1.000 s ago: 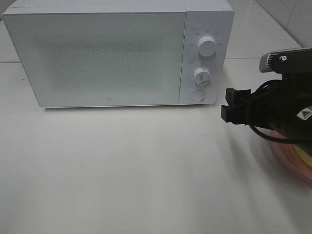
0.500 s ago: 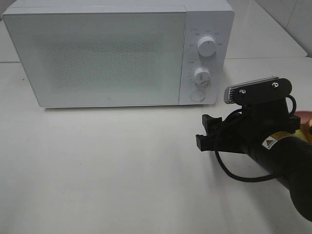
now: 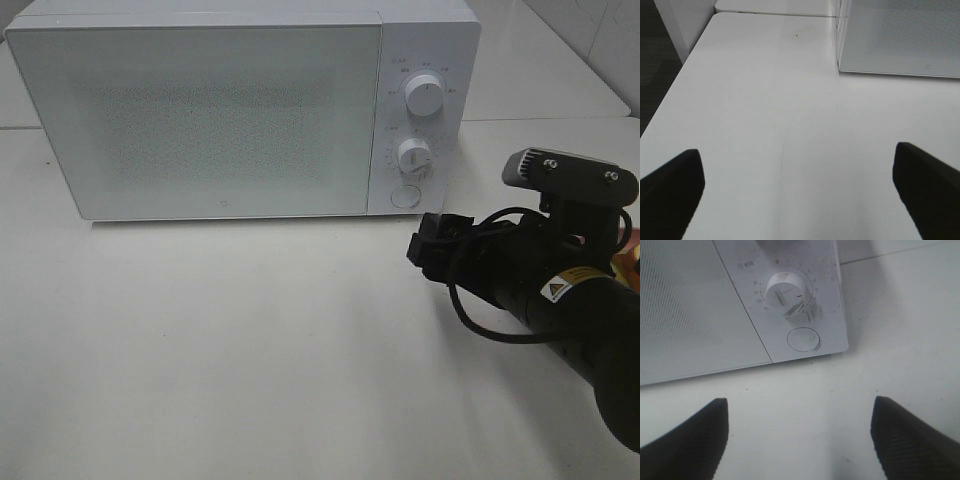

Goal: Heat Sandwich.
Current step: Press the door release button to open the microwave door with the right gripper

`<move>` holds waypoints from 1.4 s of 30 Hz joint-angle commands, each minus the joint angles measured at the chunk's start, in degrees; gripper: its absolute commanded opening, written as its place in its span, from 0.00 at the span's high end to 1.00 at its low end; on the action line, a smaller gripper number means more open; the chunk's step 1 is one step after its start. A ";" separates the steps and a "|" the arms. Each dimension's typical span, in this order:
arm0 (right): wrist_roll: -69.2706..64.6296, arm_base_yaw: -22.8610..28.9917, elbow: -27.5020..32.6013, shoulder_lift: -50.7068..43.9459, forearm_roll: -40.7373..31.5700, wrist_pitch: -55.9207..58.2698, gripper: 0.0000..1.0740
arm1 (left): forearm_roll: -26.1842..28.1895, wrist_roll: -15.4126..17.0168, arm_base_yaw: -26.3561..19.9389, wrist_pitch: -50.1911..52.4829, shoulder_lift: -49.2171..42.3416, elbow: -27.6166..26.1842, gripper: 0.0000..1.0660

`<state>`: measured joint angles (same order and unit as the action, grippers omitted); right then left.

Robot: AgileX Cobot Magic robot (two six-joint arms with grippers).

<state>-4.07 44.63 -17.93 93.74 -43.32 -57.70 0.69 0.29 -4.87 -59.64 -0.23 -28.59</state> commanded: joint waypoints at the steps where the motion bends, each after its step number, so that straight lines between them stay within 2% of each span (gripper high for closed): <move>1: -13.46 0.29 -0.17 0.06 0.34 -0.29 0.30 | -0.06 0.40 0.29 0.29 -1.49 0.23 0.09; 3: -21.77 0.29 -0.17 0.06 0.34 -0.17 0.30 | -0.06 0.40 0.29 0.29 -1.49 0.23 0.09; 4: -21.77 0.29 -0.17 0.06 0.34 -0.17 0.30 | -0.06 0.40 0.29 0.29 -1.49 0.23 0.09; 7: -36.33 0.29 -0.17 0.06 0.34 -0.11 0.31 | -0.06 0.40 0.29 0.29 -1.49 0.23 0.09; 9: -39.36 0.29 -0.17 0.06 0.34 -0.11 0.32 | -0.06 0.40 0.29 0.29 -1.49 0.23 0.09; 11: -49.96 0.29 -0.17 0.06 0.34 -0.11 0.35 | -0.06 0.40 0.29 0.29 -1.49 0.23 0.09; 14: -55.18 0.29 -0.17 0.06 0.34 -0.06 0.39 | -0.06 0.40 0.29 0.29 -1.49 0.23 0.09; 17: -63.14 0.29 -0.17 0.06 0.34 1.26 0.48 | -0.06 0.40 0.29 0.29 -1.49 0.23 0.09; 18: -65.60 0.29 -0.17 0.06 0.34 1.83 0.54 | -0.06 0.40 0.29 0.29 -1.49 0.23 0.09; 19: -65.60 0.29 -0.17 0.06 0.34 1.83 0.54 | -0.06 0.40 0.29 0.29 -1.49 0.23 0.09; 22: -67.55 0.29 -0.17 0.06 0.34 2.98 0.69 | -0.06 0.40 0.29 0.29 -1.49 0.23 0.09; 23: -67.55 0.29 -0.17 0.06 0.34 2.98 0.69 | -0.06 0.40 0.29 0.29 -1.49 0.23 0.09; 24: -67.72 0.29 -0.17 0.06 0.34 3.61 0.79 | -0.06 0.40 0.29 0.29 -1.49 0.23 0.09; 26: -67.72 0.29 -0.17 0.06 0.34 3.90 0.88 | -0.06 0.40 0.29 0.29 -1.49 0.23 0.09; 27: -67.72 0.29 -0.17 0.06 0.46 4.13 0.99 | -0.06 0.40 0.29 0.29 -1.49 0.23 0.09; 38: -67.72 0.29 -0.23 0.06 0.57 4.18 1.00 | -0.06 0.40 0.29 0.29 -1.49 0.23 0.09; 42: -67.67 -0.69 -2.23 0.80 0.80 5.79 1.00 | -0.06 0.40 0.29 0.29 -1.49 0.23 0.09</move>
<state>-71.62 44.46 -18.96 94.08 -43.37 -52.83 0.69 0.29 -4.87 -59.64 -0.23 -28.59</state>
